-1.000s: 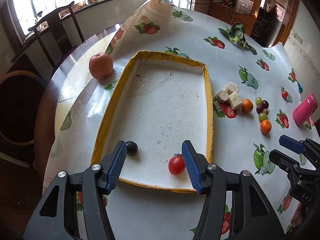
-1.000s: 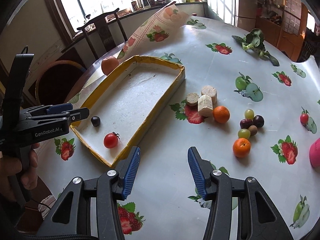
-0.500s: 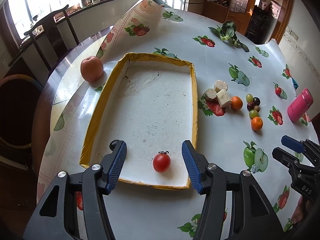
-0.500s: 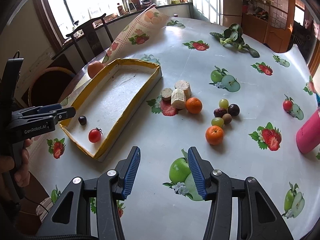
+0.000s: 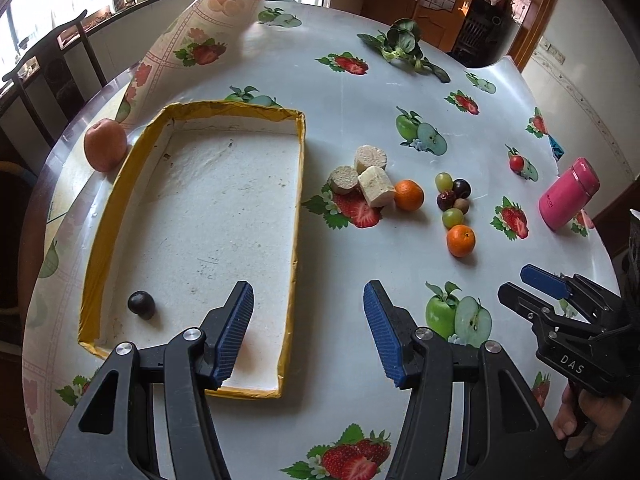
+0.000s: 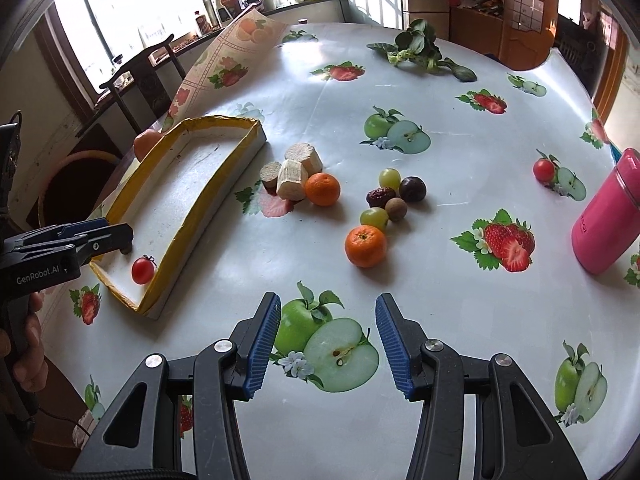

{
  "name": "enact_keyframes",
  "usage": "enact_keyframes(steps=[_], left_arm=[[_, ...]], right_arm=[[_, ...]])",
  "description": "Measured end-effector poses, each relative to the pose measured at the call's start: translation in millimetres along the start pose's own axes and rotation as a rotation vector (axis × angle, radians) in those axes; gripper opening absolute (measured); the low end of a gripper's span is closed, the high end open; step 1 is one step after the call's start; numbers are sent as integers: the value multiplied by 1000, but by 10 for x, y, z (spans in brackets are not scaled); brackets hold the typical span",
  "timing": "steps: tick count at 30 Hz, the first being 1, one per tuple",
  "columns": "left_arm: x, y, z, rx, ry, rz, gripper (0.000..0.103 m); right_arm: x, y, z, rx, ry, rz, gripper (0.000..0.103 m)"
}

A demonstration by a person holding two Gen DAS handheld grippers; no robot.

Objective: Organize fruits
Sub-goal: 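Grasp the mandarin orange with the right tool while the left tool approaches the white block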

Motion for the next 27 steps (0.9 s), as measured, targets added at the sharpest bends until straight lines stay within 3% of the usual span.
enact_keyframes(steps=[7,19,20,22,27], left_arm=[[-203,-300,414,58,49,-8,56],[-397,-425,1019,149,129,-95,56],[-424,-421,1056,156,131,-110,56],[-495,-408,1126,170,130,-140,56],[-649,-398,1303,193,132,-211,56]], right_arm=[[-105,-181,285,13,8,43,51],[-320,-239,869,20,27,60,50],[-327,-257,901,26,27,62,49],[-334,-324,914,24,21,81,36],[-288,-412,816,-24,5,120,36]])
Point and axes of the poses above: each gripper's, at about its wrist camera, not at the fingertips, and z roughly the way its jaws point, y to its left, x to its underside, the point moved 4 cm from there along z, roughly the way its jaws point, and after that the axes turned 2 degrees about -y, right-handed, at the moved point
